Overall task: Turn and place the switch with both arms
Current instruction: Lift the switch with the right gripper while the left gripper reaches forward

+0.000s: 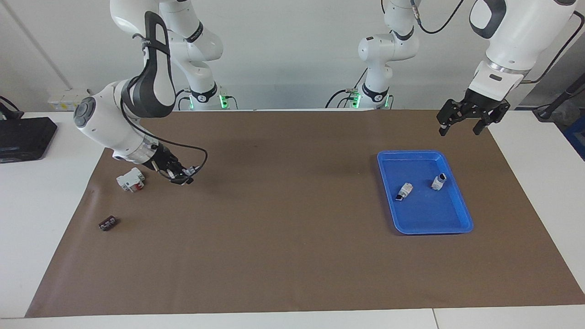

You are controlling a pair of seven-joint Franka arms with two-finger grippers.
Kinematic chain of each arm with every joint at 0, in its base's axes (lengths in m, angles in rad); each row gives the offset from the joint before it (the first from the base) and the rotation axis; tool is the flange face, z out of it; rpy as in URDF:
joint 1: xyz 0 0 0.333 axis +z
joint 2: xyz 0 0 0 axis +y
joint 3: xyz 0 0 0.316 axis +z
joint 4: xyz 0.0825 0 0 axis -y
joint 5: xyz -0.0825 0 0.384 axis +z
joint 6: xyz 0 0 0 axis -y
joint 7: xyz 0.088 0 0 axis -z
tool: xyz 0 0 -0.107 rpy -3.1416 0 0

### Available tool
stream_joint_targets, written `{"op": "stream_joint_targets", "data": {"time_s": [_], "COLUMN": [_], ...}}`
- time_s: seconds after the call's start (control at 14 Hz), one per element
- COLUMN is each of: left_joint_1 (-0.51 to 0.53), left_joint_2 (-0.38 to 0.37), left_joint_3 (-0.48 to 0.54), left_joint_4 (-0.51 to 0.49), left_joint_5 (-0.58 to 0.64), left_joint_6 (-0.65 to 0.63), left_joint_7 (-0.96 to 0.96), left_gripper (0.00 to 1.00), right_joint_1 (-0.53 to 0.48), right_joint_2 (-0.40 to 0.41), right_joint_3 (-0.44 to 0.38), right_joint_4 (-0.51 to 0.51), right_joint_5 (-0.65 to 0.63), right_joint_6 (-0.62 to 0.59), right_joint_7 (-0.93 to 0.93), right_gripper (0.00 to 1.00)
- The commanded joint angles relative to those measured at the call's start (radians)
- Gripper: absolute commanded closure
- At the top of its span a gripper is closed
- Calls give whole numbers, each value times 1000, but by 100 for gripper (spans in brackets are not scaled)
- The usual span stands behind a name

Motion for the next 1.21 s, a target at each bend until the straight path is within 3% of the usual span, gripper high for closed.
{"op": "stream_joint_targets", "data": {"time_s": [0.0, 0.21, 0.43, 0.64, 0.86, 1.14], "left_joint_1": [-16, -28, -61, -45, -58, -73], "left_joint_2": [-40, -42, -45, -56, -56, -80], "left_joint_3": [1, 0, -11, -7, -10, -14], "left_joint_4": [-28, -27, -31, -54, -57, -120], "left_joint_5": [-14, -14, -30, -292, -450, -716], "left_joint_6": [-5, -8, -3, 9, 18, 96], "left_joint_7": [3, 6, 5, 3, 5, 12], "left_gripper": [0, 0, 0, 0, 7, 15], "right_joint_1": [-7, -6, 3, 49, 164, 187], "right_joint_2": [-25, -11, -12, -12, -8, -8], "right_joint_3": [88, 199, 244, 248, 248, 248], "right_joint_4": [61, 125, 131, 148, 121, 113], "right_joint_5": [58, 92, 205, 267, 267, 258], "right_joint_6": [-21, 5, 19, 69, 311, 339], "right_joint_7": [222, 446, 519, 593, 609, 608], "right_gripper": [100, 100, 100, 100, 100, 100]}}
